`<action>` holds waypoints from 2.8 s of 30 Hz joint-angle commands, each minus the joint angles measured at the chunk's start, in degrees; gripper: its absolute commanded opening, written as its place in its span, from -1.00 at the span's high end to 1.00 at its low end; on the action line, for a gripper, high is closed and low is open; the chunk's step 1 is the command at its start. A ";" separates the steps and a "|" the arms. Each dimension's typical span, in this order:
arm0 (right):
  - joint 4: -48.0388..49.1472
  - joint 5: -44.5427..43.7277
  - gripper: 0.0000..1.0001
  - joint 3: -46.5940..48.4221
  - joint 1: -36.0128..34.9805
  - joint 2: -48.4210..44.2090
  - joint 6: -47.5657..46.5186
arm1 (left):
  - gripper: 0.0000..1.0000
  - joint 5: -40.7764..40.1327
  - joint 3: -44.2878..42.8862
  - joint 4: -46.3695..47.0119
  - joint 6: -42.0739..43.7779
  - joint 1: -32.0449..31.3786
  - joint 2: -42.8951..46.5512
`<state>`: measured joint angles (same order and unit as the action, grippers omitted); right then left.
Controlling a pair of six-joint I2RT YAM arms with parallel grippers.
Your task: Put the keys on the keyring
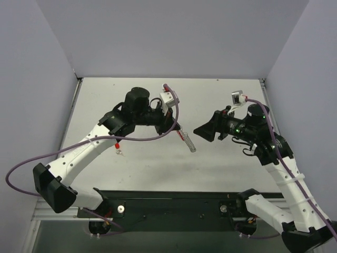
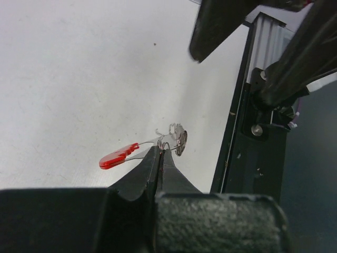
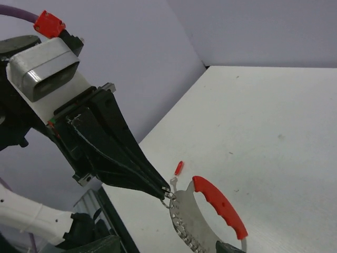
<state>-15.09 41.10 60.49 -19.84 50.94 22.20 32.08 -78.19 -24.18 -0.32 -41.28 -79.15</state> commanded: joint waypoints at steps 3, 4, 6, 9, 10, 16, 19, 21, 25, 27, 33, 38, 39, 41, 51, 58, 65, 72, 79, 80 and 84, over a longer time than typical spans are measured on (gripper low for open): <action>5.33 4.69 -0.22 5.69 -7.84 6.71 -1.81 | 1.00 9.75 -2.85 -3.77 5.06 0.06 5.76; 5.86 4.78 -0.20 6.04 -8.37 7.15 -1.46 | 1.00 10.28 -2.58 -3.16 4.98 0.06 6.29; 7.62 5.13 -0.10 6.39 -9.34 7.86 -0.93 | 1.00 12.21 -1.97 -2.10 4.89 0.06 7.78; 9.20 5.65 0.10 6.48 -9.61 7.95 -0.31 | 1.00 15.89 -1.44 -0.78 4.54 0.14 9.54; 9.64 6.18 0.14 6.48 -9.61 7.86 -0.14 | 1.00 16.70 -1.09 -0.08 4.36 0.14 9.89; 12.98 9.34 0.23 7.01 -11.19 7.25 1.01 | 1.00 21.71 -2.31 -0.07 3.57 0.41 9.64; 13.60 10.40 0.23 7.80 -12.15 7.07 0.83 | 1.00 22.59 -2.58 0.36 3.39 0.58 9.63; 13.69 11.28 0.23 8.24 -12.68 7.16 0.66 | 1.00 22.77 -2.58 0.98 2.96 0.67 9.72; 13.16 13.04 0.20 8.33 -12.77 6.63 -0.13 | 1.00 22.86 -2.58 1.95 2.25 1.20 10.42; 13.16 14.00 0.10 8.33 -12.77 5.93 -0.40 | 1.00 23.29 -2.58 2.30 1.90 1.46 10.51; 12.63 16.72 0.09 8.24 -12.95 6.63 0.04 | 1.00 25.76 -2.23 5.54 -1.53 1.81 10.34; 13.07 17.78 0.18 8.42 -14.00 7.77 0.22 | 1.00 26.63 -1.87 7.40 -3.20 1.81 10.34; 13.07 18.22 0.21 8.50 -14.18 7.95 0.30 | 1.00 26.64 -2.05 7.14 -3.20 1.81 10.25; 13.25 18.31 0.31 8.77 -14.35 8.39 0.39 | 1.00 26.64 -2.05 6.96 -3.29 1.90 10.25; 19.82 19.10 0.60 7.89 -14.53 7.69 4.87 | 1.00 27.16 -3.10 2.75 -0.57 1.90 9.37; 23.18 20.59 0.63 7.45 -14.62 8.56 8.12 | 1.00 26.81 -3.81 0.80 -0.03 1.90 9.19; 17.39 19.46 0.18 8.33 -14.79 8.83 4.36 | 1.00 24.79 -2.93 2.12 -0.03 2.08 10.86; 15.71 17.26 0.17 8.07 -14.79 8.12 3.12 | 1.00 25.05 -1.88 4.23 -1.44 2.52 11.74; 16.76 16.91 0.41 7.98 -14.79 8.56 4.34 | 1.00 26.19 -1.52 4.94 -2.14 2.60 11.74; 17.28 16.82 0.48 7.98 -14.79 8.48 4.52 | 1.00 26.20 -1.35 5.02 -2.23 2.60 11.57; 18.52 17.08 0.65 7.98 -14.79 9.00 6.10 | 1.00 26.90 -1.00 5.72 -3.02 2.60 11.65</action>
<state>-0.93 57.43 66.87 -34.22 60.01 27.22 57.08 -79.11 -22.76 -2.26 -38.89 -68.99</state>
